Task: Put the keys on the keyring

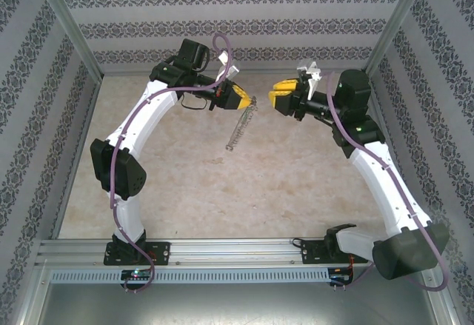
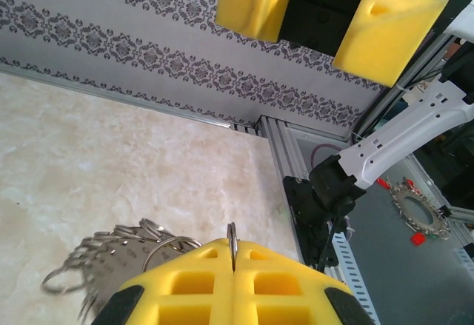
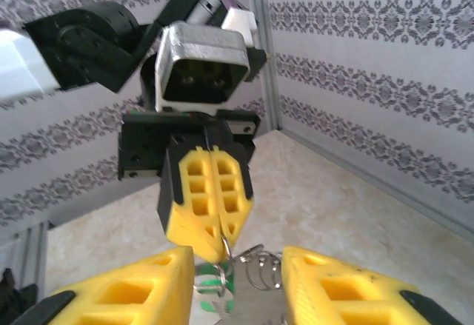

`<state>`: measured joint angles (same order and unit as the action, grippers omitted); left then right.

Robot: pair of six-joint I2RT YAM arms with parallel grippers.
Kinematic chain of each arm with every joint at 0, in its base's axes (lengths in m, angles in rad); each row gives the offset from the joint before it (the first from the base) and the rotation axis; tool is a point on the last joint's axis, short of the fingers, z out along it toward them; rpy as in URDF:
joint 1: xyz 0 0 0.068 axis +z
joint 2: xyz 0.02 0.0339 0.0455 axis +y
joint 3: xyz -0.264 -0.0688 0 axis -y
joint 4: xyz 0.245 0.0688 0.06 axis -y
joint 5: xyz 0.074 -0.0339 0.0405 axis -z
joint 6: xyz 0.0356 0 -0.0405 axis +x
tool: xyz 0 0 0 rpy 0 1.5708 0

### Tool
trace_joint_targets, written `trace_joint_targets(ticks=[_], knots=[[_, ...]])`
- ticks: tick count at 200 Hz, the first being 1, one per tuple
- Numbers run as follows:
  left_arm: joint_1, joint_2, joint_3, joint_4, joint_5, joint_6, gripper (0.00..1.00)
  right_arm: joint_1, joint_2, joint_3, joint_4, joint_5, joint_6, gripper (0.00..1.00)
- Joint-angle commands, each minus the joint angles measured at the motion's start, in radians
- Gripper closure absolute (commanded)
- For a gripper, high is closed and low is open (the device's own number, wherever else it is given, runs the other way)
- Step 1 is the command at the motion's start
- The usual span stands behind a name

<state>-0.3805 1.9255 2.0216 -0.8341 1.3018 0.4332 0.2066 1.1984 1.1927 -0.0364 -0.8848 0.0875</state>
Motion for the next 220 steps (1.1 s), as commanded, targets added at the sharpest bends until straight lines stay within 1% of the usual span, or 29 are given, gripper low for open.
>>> trace_joint_targets(ticks=[1, 28, 44, 58, 67, 80, 101, 137, 150, 173, 220], knots=[[-0.009, -0.036, -0.003, 0.039, 0.050, 0.011, 1.00, 0.000, 0.048, 0.005, 0.075, -0.045, 0.075, 0.68], [-0.011, -0.046, -0.008, 0.057, 0.051, 0.000, 1.00, 0.031, 0.102, 0.010, 0.094, -0.053, 0.091, 0.74], [-0.010, -0.050, -0.014, 0.068, 0.048, -0.007, 1.00, 0.052, 0.122, 0.003, 0.089, -0.053, 0.084, 0.75], [-0.010, -0.051, -0.018, 0.076, 0.047, -0.013, 1.00, 0.069, 0.131, -0.006, 0.090, -0.053, 0.081, 0.81], [-0.010, -0.053, -0.018, 0.081, 0.046, -0.015, 1.00, 0.078, 0.134, -0.015, 0.092, -0.054, 0.082, 0.83], [-0.010, -0.055, -0.020, 0.083, 0.044, -0.017, 1.00, 0.088, 0.130, -0.028, 0.094, -0.058, 0.077, 0.83], [-0.009, -0.056, -0.021, 0.086, 0.046, -0.018, 1.00, 0.090, 0.119, -0.056, 0.113, -0.064, 0.087, 0.77], [-0.009, -0.054, -0.021, 0.088, 0.046, -0.020, 1.00, 0.089, 0.125, -0.061, 0.137, -0.103, 0.105, 0.77], [-0.009, -0.055, -0.023, 0.088, 0.046, -0.020, 1.00, 0.088, 0.128, -0.062, 0.143, -0.106, 0.111, 0.74], [-0.010, -0.055, -0.023, 0.083, 0.053, -0.018, 1.00, 0.089, 0.141, -0.054, 0.151, -0.106, 0.122, 0.74], [-0.010, -0.055, -0.025, 0.075, 0.062, -0.009, 1.00, 0.090, 0.172, -0.032, 0.180, -0.115, 0.146, 0.79]])
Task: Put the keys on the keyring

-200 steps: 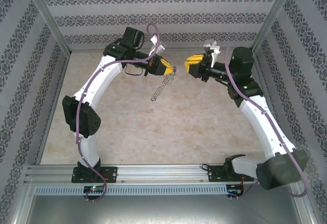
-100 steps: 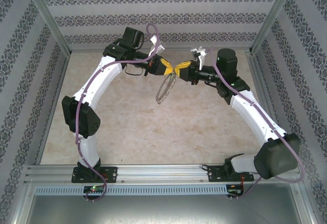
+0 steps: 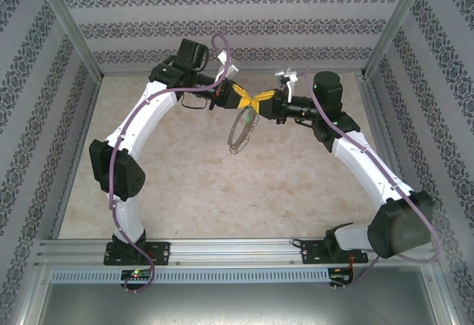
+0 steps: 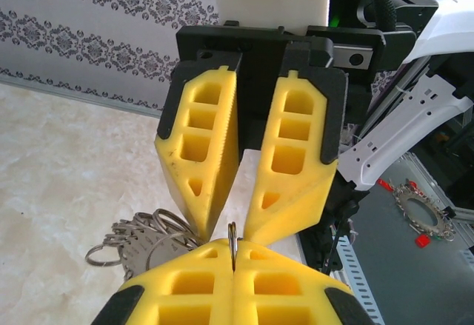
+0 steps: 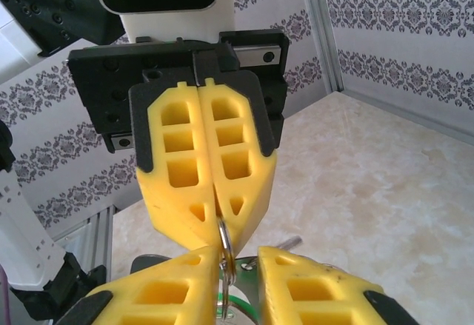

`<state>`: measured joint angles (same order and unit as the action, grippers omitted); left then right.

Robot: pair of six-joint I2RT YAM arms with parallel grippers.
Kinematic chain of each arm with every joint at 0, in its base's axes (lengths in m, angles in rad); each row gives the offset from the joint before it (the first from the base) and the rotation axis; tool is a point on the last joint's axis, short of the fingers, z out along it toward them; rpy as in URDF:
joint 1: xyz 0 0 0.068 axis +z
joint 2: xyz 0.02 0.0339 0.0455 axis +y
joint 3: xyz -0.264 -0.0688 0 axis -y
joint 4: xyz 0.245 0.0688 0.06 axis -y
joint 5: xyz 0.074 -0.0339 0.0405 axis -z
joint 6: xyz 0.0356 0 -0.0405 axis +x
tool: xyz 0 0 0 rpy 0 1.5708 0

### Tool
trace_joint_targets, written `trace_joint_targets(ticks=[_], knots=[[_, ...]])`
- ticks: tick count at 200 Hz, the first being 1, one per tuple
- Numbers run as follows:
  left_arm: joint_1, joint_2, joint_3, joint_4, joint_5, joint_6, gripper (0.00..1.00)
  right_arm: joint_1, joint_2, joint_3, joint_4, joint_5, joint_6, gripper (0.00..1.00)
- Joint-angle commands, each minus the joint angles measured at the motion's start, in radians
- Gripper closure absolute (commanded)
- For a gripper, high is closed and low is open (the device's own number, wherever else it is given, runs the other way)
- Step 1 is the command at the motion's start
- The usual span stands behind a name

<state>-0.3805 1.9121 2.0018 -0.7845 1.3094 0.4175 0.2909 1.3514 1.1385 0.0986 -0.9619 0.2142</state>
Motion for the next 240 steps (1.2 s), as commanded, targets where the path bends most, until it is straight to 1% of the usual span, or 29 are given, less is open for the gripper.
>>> trace_joint_targets(ticks=[1, 32, 54, 67, 82, 97, 112, 130, 140, 155, 168, 184, 210, 229, 240], knots=[[-0.010, -0.042, -0.005, 0.025, 0.055, 0.006, 1.00, 0.006, 0.020, 0.023, 0.045, -0.038, 0.019, 0.79], [-0.011, -0.040, -0.007, 0.019, 0.059, 0.010, 1.00, 0.007, 0.034, 0.033, 0.059, -0.048, 0.031, 0.81], [-0.012, -0.039, -0.008, 0.013, 0.062, 0.015, 1.00, 0.008, 0.038, 0.038, 0.067, -0.051, 0.035, 0.90], [-0.012, -0.038, -0.008, 0.011, 0.065, 0.015, 1.00, 0.007, 0.045, 0.047, 0.070, -0.064, 0.038, 1.00], [-0.014, -0.035, -0.005, 0.006, 0.067, 0.016, 1.00, 0.008, 0.054, 0.063, 0.056, -0.074, 0.031, 1.00], [-0.014, -0.036, -0.003, 0.004, 0.054, 0.013, 1.00, 0.005, 0.060, 0.088, 0.006, -0.070, 0.000, 1.00], [-0.013, -0.039, 0.001, 0.004, 0.029, 0.007, 0.91, -0.004, 0.071, 0.117, -0.054, -0.072, -0.040, 1.00], [0.000, -0.050, 0.004, 0.001, 0.002, 0.009, 0.77, -0.023, 0.080, 0.167, -0.187, -0.061, -0.125, 1.00], [0.014, -0.058, 0.003, 0.002, -0.003, 0.011, 0.72, -0.028, 0.085, 0.201, -0.265, -0.039, -0.178, 1.00], [0.038, -0.069, 0.008, 0.003, -0.010, 0.010, 0.65, -0.027, 0.104, 0.288, -0.446, 0.004, -0.299, 1.00], [0.051, -0.078, 0.018, -0.018, -0.024, 0.027, 0.63, -0.019, 0.128, 0.371, -0.597, 0.051, -0.397, 1.00], [0.060, -0.081, 0.039, -0.053, -0.045, 0.055, 0.59, 0.002, 0.163, 0.482, -0.776, 0.139, -0.516, 1.00], [0.061, -0.068, 0.078, -0.109, -0.074, 0.091, 0.56, 0.044, 0.237, 0.670, -1.028, 0.241, -0.669, 1.00], [0.062, -0.056, 0.100, -0.137, -0.075, 0.107, 0.56, 0.078, 0.306, 0.811, -1.179, 0.324, -0.752, 1.00], [0.061, -0.052, 0.103, -0.144, -0.083, 0.109, 0.56, 0.090, 0.337, 0.880, -1.242, 0.344, -0.780, 1.00]])
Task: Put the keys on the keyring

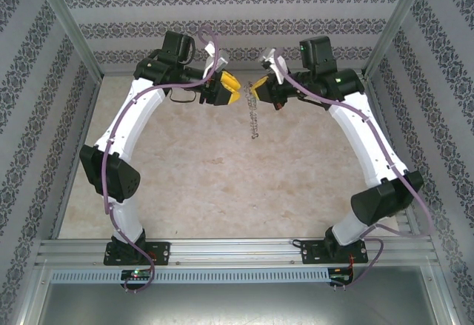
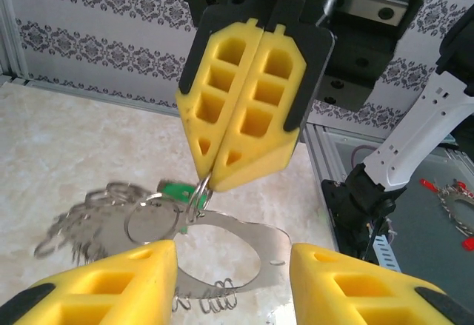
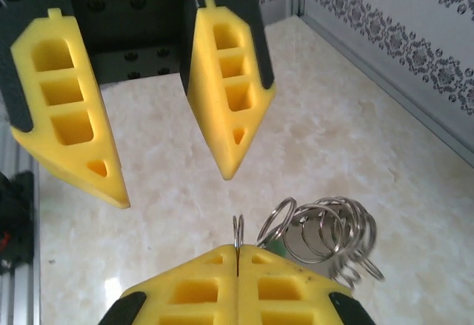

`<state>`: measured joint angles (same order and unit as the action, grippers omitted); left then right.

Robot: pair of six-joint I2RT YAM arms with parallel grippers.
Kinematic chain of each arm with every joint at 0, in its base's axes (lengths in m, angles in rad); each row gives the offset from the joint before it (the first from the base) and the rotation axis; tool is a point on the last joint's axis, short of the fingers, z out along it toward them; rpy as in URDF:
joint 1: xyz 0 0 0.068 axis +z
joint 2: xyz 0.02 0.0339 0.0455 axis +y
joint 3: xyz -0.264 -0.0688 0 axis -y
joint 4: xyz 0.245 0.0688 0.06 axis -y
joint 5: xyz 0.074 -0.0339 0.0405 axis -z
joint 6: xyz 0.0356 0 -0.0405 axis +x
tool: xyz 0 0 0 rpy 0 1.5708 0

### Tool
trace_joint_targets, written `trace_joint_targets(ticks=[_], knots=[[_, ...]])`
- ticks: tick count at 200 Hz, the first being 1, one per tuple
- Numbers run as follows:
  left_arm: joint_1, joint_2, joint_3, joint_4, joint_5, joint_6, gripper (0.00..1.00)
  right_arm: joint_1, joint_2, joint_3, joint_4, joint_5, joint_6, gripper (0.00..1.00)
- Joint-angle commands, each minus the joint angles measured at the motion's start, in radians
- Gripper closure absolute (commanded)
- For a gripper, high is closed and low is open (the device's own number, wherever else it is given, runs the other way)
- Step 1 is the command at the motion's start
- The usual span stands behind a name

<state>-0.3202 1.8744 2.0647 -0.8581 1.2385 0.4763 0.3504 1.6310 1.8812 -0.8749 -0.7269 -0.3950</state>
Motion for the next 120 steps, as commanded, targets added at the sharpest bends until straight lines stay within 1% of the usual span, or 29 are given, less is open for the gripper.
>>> trace_joint_targets(ticks=[1, 26, 53, 89, 120], knots=[[0.000, -0.015, 0.041, -0.070, -0.012, 0.051, 0.56, 0.032, 0.061, 0.143, -0.275, 0.111, -0.172, 1.00], [0.000, -0.008, 0.047, -0.097, 0.003, 0.075, 0.59, 0.054, 0.109, 0.262, -0.377, 0.116, -0.228, 1.00], [-0.003, -0.009, 0.050, -0.132, 0.032, 0.103, 0.62, 0.073, 0.135, 0.334, -0.431, 0.117, -0.253, 1.00], [-0.027, 0.000, 0.046, -0.163, 0.050, 0.127, 0.64, 0.079, 0.135, 0.347, -0.439, 0.110, -0.258, 1.00], [-0.051, 0.012, 0.043, -0.143, 0.055, 0.117, 0.64, 0.079, 0.129, 0.347, -0.435, 0.101, -0.257, 1.00]])
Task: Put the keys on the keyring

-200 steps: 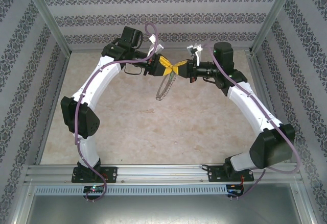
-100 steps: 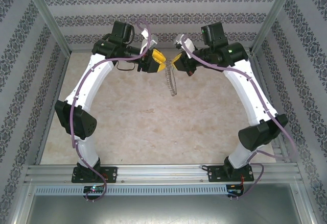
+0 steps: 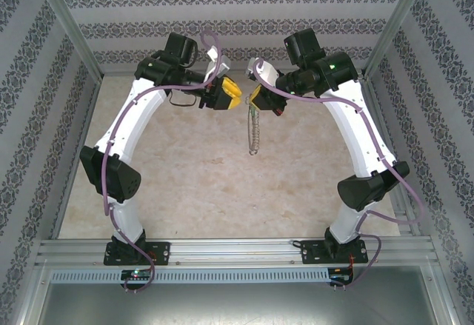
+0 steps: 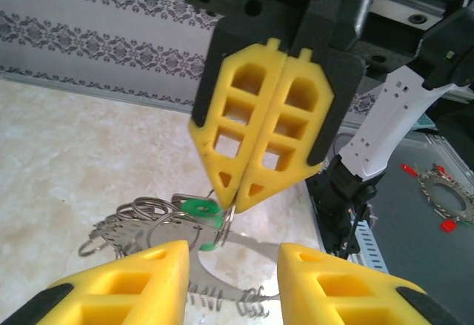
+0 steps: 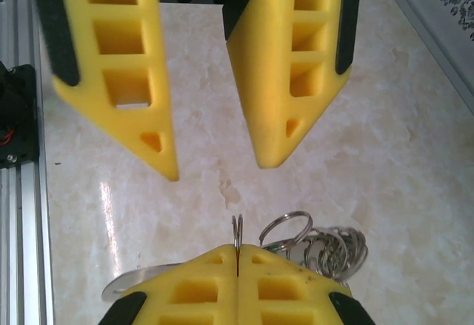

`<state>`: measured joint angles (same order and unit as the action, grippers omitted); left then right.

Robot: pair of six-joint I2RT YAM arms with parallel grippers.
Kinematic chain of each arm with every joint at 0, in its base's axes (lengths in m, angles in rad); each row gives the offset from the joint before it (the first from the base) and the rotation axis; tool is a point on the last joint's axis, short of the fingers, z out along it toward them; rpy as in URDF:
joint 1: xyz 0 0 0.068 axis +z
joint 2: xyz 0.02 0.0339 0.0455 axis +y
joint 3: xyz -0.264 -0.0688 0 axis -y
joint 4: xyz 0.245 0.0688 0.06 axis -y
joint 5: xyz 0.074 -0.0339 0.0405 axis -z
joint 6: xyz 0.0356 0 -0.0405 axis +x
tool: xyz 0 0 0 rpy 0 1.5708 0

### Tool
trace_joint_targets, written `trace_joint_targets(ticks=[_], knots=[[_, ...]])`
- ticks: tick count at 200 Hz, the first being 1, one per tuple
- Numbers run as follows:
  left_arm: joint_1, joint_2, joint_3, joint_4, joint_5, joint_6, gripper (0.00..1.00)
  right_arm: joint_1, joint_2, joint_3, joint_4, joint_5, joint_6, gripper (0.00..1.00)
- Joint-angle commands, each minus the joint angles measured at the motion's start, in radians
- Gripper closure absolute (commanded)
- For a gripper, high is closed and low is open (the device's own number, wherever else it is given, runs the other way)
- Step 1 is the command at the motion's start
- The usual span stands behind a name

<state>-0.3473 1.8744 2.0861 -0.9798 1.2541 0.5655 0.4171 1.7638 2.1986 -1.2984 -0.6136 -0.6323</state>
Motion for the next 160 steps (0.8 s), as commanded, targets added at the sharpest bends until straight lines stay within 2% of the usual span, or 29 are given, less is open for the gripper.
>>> trace_joint_targets(ticks=[1, 160], knots=[[-0.024, 0.013, 0.022, -0.021, 0.040, 0.027, 0.64, 0.012, -0.003, 0.029, -0.012, -0.012, -0.020, 1.00], [-0.061, 0.049, 0.026, 0.026, 0.011, -0.006, 0.65, 0.015, -0.018, 0.006, 0.030, -0.026, -0.007, 1.00]])
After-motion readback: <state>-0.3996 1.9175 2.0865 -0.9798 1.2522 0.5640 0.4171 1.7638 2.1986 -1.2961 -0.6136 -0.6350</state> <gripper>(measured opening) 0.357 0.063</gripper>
